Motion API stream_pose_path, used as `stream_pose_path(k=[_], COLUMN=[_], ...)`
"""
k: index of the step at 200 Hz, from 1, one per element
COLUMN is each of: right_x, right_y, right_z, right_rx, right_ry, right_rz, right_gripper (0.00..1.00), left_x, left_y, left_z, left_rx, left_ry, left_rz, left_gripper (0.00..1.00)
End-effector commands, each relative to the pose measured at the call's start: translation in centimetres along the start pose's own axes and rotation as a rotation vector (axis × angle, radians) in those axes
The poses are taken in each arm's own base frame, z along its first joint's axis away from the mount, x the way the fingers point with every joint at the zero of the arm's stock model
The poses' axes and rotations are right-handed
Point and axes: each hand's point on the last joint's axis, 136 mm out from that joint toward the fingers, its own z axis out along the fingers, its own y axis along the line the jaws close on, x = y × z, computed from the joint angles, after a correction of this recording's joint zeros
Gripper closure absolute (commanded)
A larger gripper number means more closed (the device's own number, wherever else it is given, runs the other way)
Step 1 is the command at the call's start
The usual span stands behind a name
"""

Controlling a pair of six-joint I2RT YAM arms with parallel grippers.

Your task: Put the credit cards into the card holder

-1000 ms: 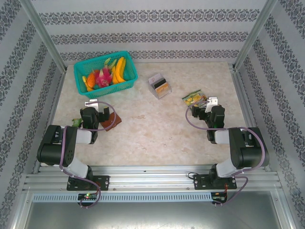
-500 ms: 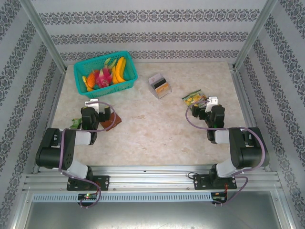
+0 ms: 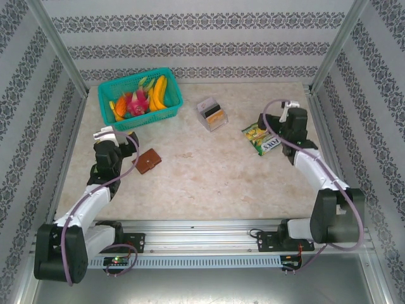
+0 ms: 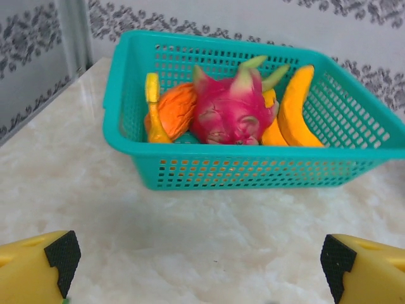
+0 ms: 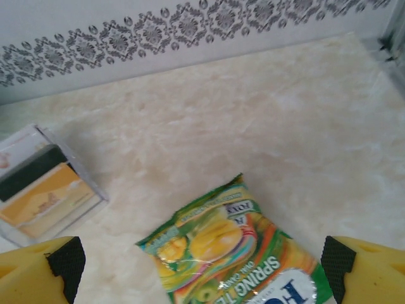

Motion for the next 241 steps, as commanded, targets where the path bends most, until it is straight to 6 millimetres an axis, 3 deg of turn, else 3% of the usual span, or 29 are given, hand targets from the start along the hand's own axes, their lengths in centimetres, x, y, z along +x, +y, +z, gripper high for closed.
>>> stream_pose_path(k=[1,41,54,92,116,158,194,209,241], right_x=[5.4,5.6,5.9,6.9,6.2,4.4,3.2,3.0,2.8], right_y=[0.9,2.6,3.2,8.0,10.8,14.5,15.3,15.9,16.8], right_z=[0.7,2.7,3.4,5.0,6.3,10.7,15.1,16.9,20.0], right_rx=[-0.058,-0.148,-0.176,-0.290,-0.336,-0.390,-0.363,-0.383,-0.445], right_ry=[0.280,0.368,0.405,0.479,0.490,0.513,0.533,0.547,0.552], right_rz=[0.159,0.207,0.222,0.167,0.116,0.100,0.092,0.093,0.144], right_gripper=[0.02,0.08,0.15,0.20,0.21,0.24,0.20,0.11,0.09], left_x=[1.1,1.0,1.0,3.1,5.0,6.1,7.6,7.7,7.4], left_y=[0.5,-4.3,-5.4,-7.2,-7.6,-12.5,-12.3,-12.8,-11.9], left_z=[-0.9,-0.6,-0.5,0.5,1.3,2.4,4.2,4.6,5.1], left_rx=[-0.033,0.185,0.242,0.279,0.239,0.372,0.295,0.308,0.247], left_ry=[0.125,0.262,0.273,0.383,0.486,0.575,0.626,0.638,0.626], left_rz=[-0.184,-0.234,-0.233,-0.209,-0.169,-0.118,-0.104,-0.100,-0.076], left_gripper=[0.00,0.00,0.00,0.00,0.00,0.00,0.00,0.00,0.00])
